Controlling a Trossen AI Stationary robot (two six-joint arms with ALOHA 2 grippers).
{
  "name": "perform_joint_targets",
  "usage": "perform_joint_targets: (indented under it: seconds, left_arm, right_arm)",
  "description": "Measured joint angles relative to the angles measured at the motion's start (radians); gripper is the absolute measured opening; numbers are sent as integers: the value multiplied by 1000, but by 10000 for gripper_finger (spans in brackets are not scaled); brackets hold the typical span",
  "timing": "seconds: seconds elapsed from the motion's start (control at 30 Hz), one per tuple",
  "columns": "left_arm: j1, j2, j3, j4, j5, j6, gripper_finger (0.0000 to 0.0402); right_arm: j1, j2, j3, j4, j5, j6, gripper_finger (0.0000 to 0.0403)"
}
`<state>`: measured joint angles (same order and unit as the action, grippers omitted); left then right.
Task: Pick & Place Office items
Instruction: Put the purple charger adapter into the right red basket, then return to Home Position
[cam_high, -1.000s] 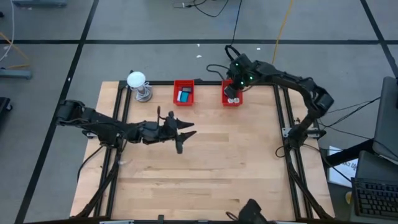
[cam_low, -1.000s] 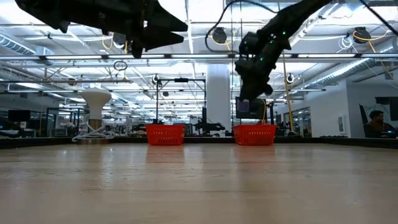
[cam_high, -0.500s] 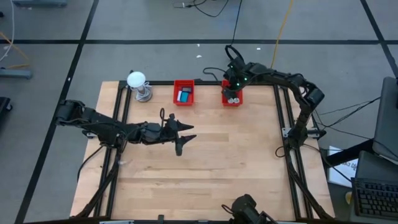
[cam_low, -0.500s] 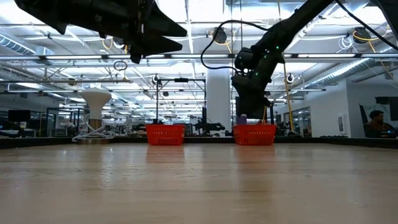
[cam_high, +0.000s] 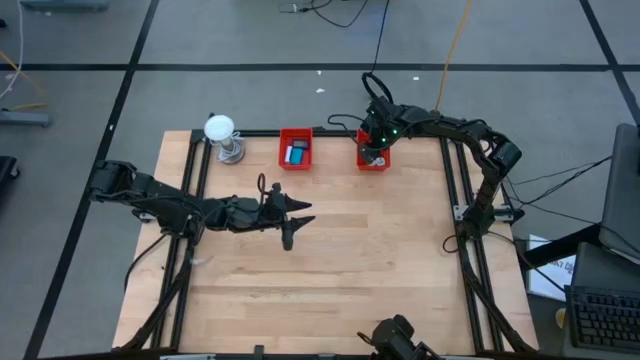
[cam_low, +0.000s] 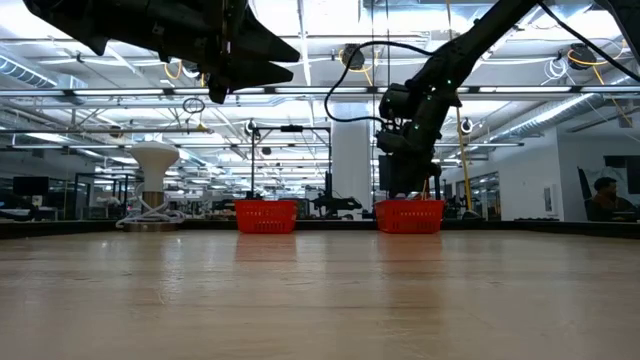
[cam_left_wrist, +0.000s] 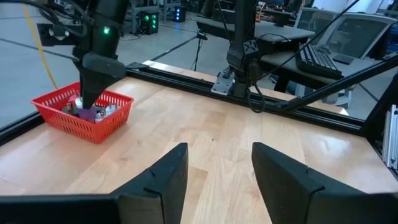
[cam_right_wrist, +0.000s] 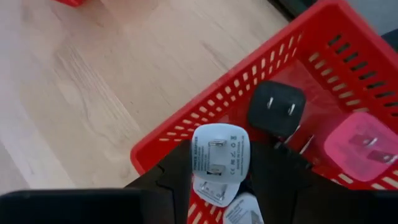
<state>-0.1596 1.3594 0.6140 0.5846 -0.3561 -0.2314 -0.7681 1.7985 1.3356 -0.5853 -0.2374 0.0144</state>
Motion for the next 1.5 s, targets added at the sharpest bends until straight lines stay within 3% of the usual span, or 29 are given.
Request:
perform_joint_targets:
  seconds: [0.43, 1.03, 1.3, 1.5]
  left_arm:
    - [0, 0, 0, 1, 0, -3, 159]
    - [0, 0, 0, 3, -1, -9, 210]
    - [0, 0, 0, 3, -1, -7, 224]
    - [0, 0, 0, 3, -1, 27, 221]
  right_arm:
    - [14, -2, -46, 51, -4, 0, 122]
    - [22, 0, -140, 104, 0, 4, 124]
    - [23, -30, -140, 102, 1, 1, 242]
    - [23, -132, -140, 66, 0, 45, 288]
